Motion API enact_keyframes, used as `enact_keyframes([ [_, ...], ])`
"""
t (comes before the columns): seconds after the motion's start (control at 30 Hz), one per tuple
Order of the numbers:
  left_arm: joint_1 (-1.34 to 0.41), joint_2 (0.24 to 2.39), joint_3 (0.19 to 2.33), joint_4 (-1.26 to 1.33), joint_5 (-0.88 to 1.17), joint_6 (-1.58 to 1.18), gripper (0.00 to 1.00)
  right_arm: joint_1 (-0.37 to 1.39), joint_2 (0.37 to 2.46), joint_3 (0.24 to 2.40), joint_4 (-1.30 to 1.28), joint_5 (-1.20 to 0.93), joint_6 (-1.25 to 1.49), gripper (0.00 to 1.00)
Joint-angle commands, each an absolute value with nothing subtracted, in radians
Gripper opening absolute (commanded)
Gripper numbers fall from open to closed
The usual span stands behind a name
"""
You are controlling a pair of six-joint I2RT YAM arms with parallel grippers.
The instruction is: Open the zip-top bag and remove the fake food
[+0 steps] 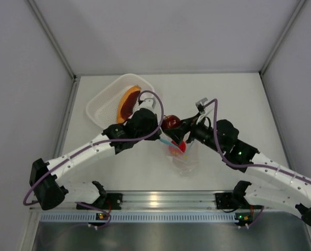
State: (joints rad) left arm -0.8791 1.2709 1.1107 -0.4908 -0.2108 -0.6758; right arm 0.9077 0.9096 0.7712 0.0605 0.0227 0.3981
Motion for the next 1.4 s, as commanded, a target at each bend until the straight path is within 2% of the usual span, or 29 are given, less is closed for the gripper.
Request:
enact_keyframes([
  [0.0,-0.87,1.221,1.074,-0.486,-0.278,-0.706,0.0,0.92,0.879,0.814,0.186,0.058,0.439,0.29],
  [0.23,-0.815,1.143,0.974,-0.489,-0.299,-0.736,0.0,0.896,0.946,1.003,0.111,0.058,0.564,0.3],
  [0.4,-0.805,1.048,0.943,-0.55,-0.302,-0.744,0.0,0.853,1.08,1.19,-0.027,0.193,0.535,0.3],
  [0.57,-0.805,0.916,0.936,-0.655,-0.354,-0.752,0.0,0.746,1.363,1.37,-0.086,0.178,0.471,0.3],
  [0.67,-0.804,0.85,0.934,-0.704,-0.356,-0.747,0.0,0.745,1.576,1.504,-0.089,0.183,0.414,0.31],
  [0.83,-0.804,0.778,0.934,-0.747,-0.282,-0.733,0.0,0.752,1.959,1.822,-0.153,0.129,0.335,0.31],
  [1.0,-0.804,0.693,0.939,-0.81,-0.261,-0.733,0.0,0.755,2.224,2.129,-0.221,0.091,0.307,0.34],
  [1.1,-0.804,0.661,0.95,-0.844,-0.273,-0.732,0.0,0.758,2.333,2.216,-0.195,0.063,0.305,0.51],
  [1.17,-0.804,0.646,0.954,-0.851,-0.278,-0.73,0.0,0.765,2.388,2.282,-0.196,0.054,0.29,0.73],
  [1.2,-0.804,0.643,0.954,-0.853,-0.279,-0.732,0.0,0.768,2.401,2.301,-0.201,0.054,0.27,0.81],
  [1.23,-0.804,0.638,0.954,-0.853,-0.278,-0.733,0.0,0.772,2.407,2.313,-0.206,0.064,0.267,0.97],
  [1.37,-0.804,0.646,0.956,-0.85,-0.287,-0.745,0.0,0.772,2.34,2.286,-0.206,0.089,0.235,1.0],
])
